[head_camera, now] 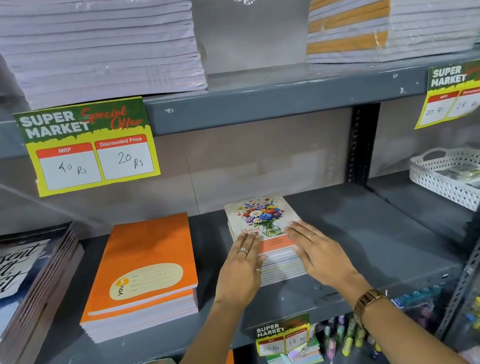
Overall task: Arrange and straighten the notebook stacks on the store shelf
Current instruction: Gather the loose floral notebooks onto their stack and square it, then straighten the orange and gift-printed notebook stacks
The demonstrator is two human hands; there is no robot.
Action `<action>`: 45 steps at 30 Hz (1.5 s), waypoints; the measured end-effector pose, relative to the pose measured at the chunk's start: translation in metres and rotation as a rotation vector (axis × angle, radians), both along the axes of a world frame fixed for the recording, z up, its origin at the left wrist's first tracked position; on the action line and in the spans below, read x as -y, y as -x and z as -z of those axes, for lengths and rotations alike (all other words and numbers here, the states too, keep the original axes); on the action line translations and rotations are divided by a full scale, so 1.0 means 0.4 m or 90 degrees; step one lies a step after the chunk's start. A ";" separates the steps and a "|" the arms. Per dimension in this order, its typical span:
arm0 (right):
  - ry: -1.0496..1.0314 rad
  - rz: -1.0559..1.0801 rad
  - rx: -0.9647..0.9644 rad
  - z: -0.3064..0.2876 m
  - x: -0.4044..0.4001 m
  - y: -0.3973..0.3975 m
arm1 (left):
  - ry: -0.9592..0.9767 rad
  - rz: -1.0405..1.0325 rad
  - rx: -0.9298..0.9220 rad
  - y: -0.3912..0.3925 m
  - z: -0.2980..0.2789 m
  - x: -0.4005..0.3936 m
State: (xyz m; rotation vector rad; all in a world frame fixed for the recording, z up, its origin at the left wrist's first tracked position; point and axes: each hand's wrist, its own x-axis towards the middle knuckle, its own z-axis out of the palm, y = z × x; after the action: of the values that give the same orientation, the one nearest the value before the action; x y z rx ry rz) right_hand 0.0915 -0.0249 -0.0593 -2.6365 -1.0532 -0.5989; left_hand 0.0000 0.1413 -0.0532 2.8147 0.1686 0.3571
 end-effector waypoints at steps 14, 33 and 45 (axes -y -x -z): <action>0.038 0.028 -0.013 -0.020 -0.002 0.022 | -0.088 0.057 -0.014 0.012 -0.012 -0.031; 0.059 -0.272 -0.046 -0.066 -0.375 0.248 | -0.202 -0.023 -0.095 0.311 -0.067 -0.415; 0.223 -0.160 -0.156 -0.041 -0.513 0.345 | -0.153 -0.020 -0.189 0.392 -0.022 -0.527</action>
State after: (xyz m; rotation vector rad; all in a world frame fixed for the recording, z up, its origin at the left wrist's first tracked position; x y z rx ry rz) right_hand -0.0463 0.1802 -0.0430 -2.7002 -1.4899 -0.0356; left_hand -0.1566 0.3520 -0.0446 3.0942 0.2494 -0.0415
